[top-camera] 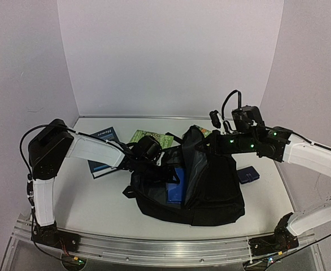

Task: Pack the student bag
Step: Place the files in the student bag.

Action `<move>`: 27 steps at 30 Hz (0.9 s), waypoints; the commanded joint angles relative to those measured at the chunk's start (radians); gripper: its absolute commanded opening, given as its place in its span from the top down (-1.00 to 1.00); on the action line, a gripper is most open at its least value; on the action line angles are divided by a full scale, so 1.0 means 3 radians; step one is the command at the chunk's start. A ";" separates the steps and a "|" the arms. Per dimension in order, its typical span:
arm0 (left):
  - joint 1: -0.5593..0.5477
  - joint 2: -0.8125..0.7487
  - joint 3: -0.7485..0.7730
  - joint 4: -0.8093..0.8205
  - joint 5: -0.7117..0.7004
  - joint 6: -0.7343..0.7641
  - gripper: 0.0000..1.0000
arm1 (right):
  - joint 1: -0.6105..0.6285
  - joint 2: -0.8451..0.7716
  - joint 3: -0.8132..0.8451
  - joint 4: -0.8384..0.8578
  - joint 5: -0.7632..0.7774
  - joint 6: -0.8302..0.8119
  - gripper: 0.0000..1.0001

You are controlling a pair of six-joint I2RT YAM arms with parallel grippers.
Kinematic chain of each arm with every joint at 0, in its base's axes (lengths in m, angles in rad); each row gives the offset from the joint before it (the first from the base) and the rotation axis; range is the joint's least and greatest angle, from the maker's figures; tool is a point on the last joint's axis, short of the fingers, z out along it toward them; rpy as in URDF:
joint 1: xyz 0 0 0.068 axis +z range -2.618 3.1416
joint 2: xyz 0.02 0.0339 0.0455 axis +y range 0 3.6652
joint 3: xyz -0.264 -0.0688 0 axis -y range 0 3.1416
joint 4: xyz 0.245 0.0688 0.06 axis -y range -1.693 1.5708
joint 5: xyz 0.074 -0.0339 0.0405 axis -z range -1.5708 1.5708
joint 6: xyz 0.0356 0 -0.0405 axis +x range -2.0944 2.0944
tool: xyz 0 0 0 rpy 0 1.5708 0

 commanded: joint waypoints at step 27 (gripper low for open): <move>0.0566 -0.1783 -0.0604 -0.0947 -0.0755 0.0476 -0.71 | -0.0426 -0.0088 -0.0928 -0.0037 0.0834 0.0068 0.86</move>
